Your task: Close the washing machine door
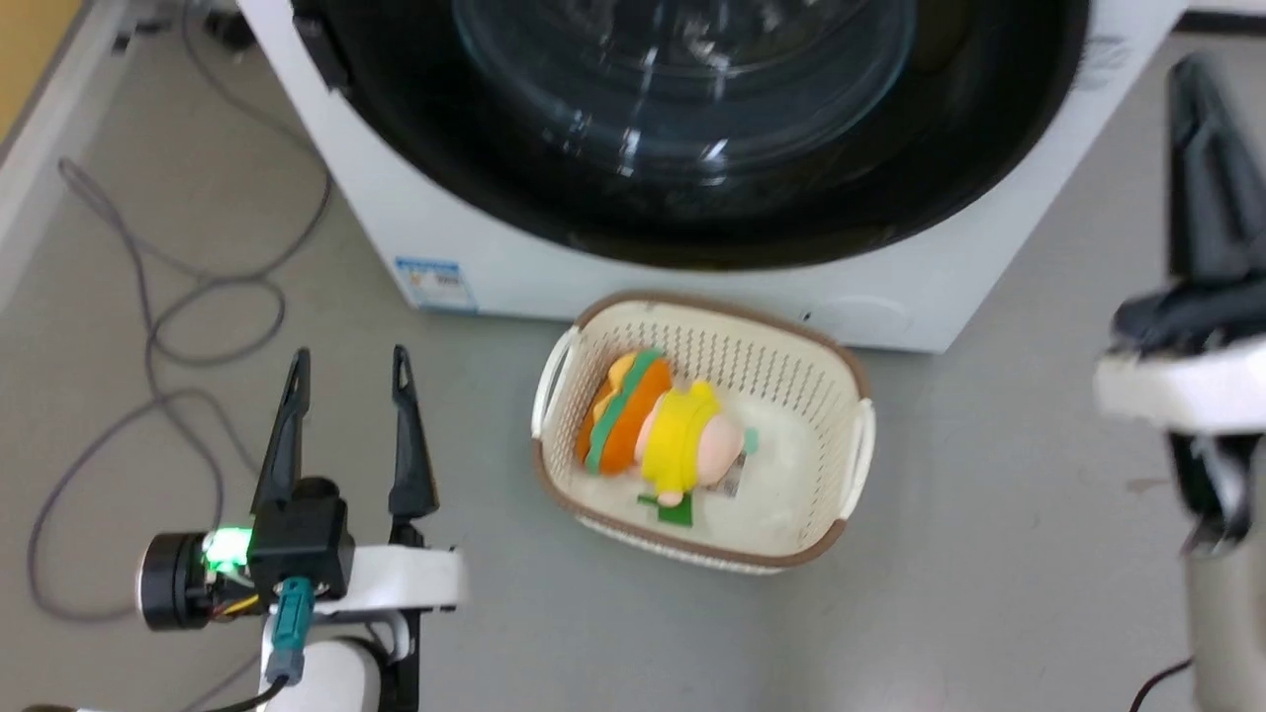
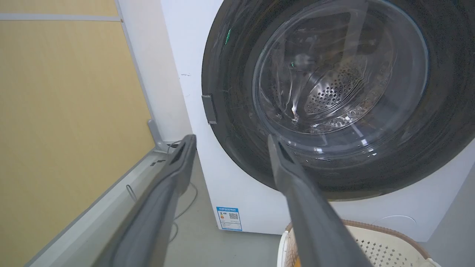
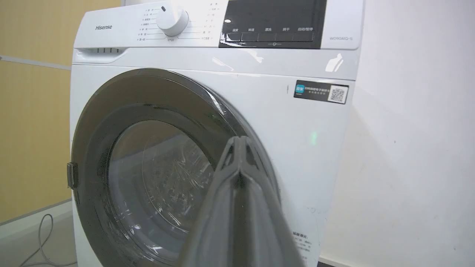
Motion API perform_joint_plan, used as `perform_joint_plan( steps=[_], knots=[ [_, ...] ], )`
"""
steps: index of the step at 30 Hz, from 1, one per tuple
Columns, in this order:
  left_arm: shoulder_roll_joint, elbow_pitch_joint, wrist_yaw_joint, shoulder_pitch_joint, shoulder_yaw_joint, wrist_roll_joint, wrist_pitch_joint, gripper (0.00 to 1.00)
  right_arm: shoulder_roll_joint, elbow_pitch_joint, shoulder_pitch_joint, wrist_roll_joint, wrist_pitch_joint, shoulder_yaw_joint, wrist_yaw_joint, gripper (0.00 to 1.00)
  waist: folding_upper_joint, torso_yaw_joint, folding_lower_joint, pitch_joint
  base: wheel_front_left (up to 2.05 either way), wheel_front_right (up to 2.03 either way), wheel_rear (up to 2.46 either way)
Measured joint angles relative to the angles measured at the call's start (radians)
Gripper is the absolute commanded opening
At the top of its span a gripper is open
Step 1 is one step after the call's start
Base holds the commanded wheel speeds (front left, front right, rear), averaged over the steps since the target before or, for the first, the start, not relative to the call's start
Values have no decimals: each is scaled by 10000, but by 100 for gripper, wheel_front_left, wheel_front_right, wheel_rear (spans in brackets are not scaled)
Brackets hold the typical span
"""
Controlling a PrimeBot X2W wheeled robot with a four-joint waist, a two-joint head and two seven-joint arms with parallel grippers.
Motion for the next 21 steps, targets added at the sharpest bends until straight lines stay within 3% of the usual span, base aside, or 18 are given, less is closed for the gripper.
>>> perform_joint_plan(
  steps=[5,14,15,16,17,21],
  knots=[
    [109,81,-4,344,42,0,0,100,663,-460,1309,8,0,2,2,0,0,-298,0,-577,0,0,0],
    [142,288,-19,933,46,-6,0,100,1327,92,3105,140,2,-46,2,0,0,-692,0,-1318,0,0,0],
    [142,326,-31,990,54,-19,0,100,1352,196,3224,215,0,12,2,29,0,-727,0,-1390,0,0,0],
    [142,408,-42,1035,75,-35,0,100,1358,337,3337,322,0,105,2,83,0,-757,0,-1464,0,0,0],
    [140,485,-44,1094,96,-73,0,100,1365,454,3483,395,0,174,2,100,0,-784,0,-1544,0,0,0],
    [128,717,-153,1346,125,-205,0,100,1407,631,4018,339,0,238,2,100,0,-836,-1,-1881,0,0,0]
  ],
)
